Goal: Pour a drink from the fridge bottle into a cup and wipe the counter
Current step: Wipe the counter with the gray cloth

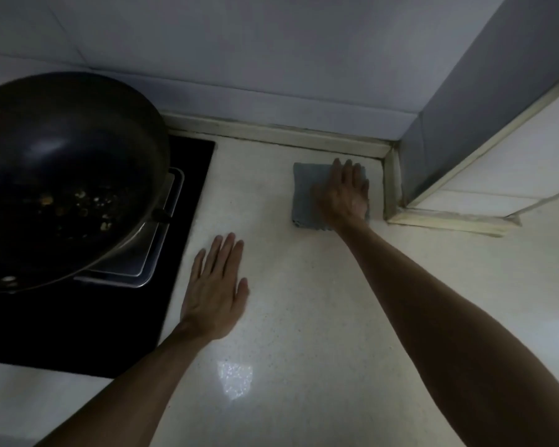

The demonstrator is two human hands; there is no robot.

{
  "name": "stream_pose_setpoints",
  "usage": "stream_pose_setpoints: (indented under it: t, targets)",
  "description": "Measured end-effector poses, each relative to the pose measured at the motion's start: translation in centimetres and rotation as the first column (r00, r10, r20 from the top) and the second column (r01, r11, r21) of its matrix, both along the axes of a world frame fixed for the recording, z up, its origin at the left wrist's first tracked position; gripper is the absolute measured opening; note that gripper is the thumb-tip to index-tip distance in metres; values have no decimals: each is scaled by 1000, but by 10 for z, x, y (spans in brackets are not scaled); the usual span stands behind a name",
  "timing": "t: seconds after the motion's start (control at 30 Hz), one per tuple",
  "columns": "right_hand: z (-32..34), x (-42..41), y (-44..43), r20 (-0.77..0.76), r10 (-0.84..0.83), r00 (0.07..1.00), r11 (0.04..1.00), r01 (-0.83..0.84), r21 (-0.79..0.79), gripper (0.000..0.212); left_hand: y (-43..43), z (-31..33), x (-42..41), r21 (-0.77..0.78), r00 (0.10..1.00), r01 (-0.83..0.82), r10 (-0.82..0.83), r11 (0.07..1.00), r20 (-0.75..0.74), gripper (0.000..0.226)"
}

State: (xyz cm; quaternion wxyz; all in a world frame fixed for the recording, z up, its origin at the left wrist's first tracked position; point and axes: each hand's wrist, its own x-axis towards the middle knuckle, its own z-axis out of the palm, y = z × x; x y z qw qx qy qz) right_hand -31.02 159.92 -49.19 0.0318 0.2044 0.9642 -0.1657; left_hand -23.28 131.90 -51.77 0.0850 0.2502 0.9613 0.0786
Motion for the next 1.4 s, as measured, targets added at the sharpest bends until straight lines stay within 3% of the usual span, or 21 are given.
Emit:
stream_pose_setpoints:
  t: [0.33, 0.5, 0.83, 0.97, 1.13, 1.4]
  targets:
    - [-30, 2, -23, -39, 39, 999, 999, -38, 29, 72, 1, 0, 1, 17, 1000, -20, 20, 1000, -14, 69]
    - [-28, 22, -54, 46, 78, 996, 996, -80, 45, 72, 2, 0, 1, 32, 999, -20, 21, 999, -25, 68]
    - [-17, 198, -80, 112, 210, 971, 977, -206, -45, 71, 0, 0, 1, 3, 999, -14, 15, 1000, -46, 68]
    - [-13, 239, -22, 157, 79, 984, 997, -77, -18, 72, 2, 0, 3, -9, 998, -20, 20, 1000, -54, 67]
    - [-16, 203, 21, 148, -144, 979, 990, 143, 19, 78, 4, 1, 2, -12, 999, -27, 27, 1000, -48, 68]
    - [-17, 107, -76, 155, 66, 986, 998, -67, 1, 78, 4, 3, 2, -12, 999, -14, 14, 1000, -47, 67]
